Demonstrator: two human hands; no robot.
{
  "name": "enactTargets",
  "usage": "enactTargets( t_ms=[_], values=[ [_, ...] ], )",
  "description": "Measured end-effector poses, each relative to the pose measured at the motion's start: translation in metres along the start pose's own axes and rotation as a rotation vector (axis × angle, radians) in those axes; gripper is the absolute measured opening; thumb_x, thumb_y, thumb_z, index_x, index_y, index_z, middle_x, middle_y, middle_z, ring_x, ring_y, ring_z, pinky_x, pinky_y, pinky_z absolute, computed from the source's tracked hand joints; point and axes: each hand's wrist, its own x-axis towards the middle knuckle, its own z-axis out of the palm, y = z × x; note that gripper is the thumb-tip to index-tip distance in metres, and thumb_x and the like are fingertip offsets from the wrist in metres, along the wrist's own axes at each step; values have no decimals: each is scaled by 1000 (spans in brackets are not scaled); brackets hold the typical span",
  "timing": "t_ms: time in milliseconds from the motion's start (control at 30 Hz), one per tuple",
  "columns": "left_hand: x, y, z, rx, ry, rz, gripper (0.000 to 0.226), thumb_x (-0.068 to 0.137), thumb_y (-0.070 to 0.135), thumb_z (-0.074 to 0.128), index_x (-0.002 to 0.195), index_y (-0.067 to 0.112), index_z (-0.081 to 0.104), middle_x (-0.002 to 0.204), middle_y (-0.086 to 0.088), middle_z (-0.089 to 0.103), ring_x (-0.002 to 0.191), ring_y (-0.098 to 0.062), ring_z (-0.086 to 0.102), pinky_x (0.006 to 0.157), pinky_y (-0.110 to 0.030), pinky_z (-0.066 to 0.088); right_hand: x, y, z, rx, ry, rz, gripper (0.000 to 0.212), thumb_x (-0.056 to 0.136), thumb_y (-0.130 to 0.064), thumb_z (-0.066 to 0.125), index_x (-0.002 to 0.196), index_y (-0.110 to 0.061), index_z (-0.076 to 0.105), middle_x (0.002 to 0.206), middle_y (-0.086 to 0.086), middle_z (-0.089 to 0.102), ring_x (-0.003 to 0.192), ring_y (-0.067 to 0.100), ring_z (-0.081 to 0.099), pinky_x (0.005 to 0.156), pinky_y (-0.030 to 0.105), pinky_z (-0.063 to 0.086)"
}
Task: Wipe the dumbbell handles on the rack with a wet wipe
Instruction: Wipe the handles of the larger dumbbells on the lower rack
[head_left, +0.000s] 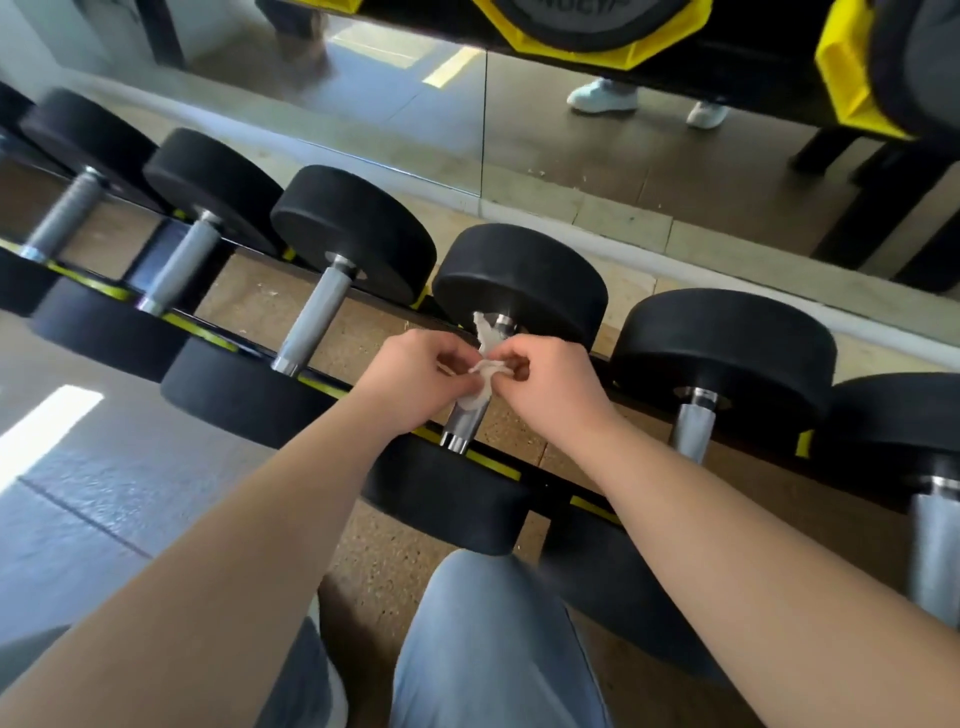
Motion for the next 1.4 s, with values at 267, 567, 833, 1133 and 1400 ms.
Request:
enactTargets(
  t_ms=[267, 567, 833, 1133, 1400],
  values=[
    [-4, 1, -5, -112, 69, 11, 21, 85, 26, 79, 101, 33, 68, 92, 15, 69, 84, 2, 64, 70, -10, 45, -4, -10, 2, -1, -77, 68, 38, 92, -31, 75, 130, -26, 71, 85, -21, 60, 77, -9, 57, 65, 3, 39],
    [-18, -2, -12, -74, -13, 91, 32, 86, 23, 79, 114, 38, 71, 100, 21, 71, 83, 8, 67, 72, -7, 49, -2, -10, 1, 156, -113, 127, 22, 88, -24, 78, 108, -28, 71, 93, -13, 71, 85, 0, 68, 76, 21, 56],
    [-3, 11, -4, -141, 35, 55, 14, 82, 35, 84, 89, 34, 71, 79, 16, 70, 74, 9, 63, 60, -6, 44, -2, 0, -12, 955, -159, 371, 22, 98, 7, 55, 104, -1, 74, 100, 14, 76, 86, 22, 74, 75, 30, 61],
    [3, -6, -12, -194, -29, -30, 16, 87, 28, 78, 98, 34, 70, 92, 15, 70, 84, -4, 67, 78, -25, 55, 0, -2, 7, 85, 217, 128, 18, 90, -17, 77, 105, -27, 74, 96, -13, 72, 85, -1, 66, 78, 15, 54],
    [3, -11, -16, -108, -180, -76, 33, 87, 10, 59, 96, 42, 64, 93, 16, 69, 84, -1, 63, 66, -19, 45, -13, -9, 28, -392, -143, -314, 29, 100, -42, 59, 110, -26, 80, 101, 2, 63, 92, 21, 64, 79, 40, 56]
  ],
)
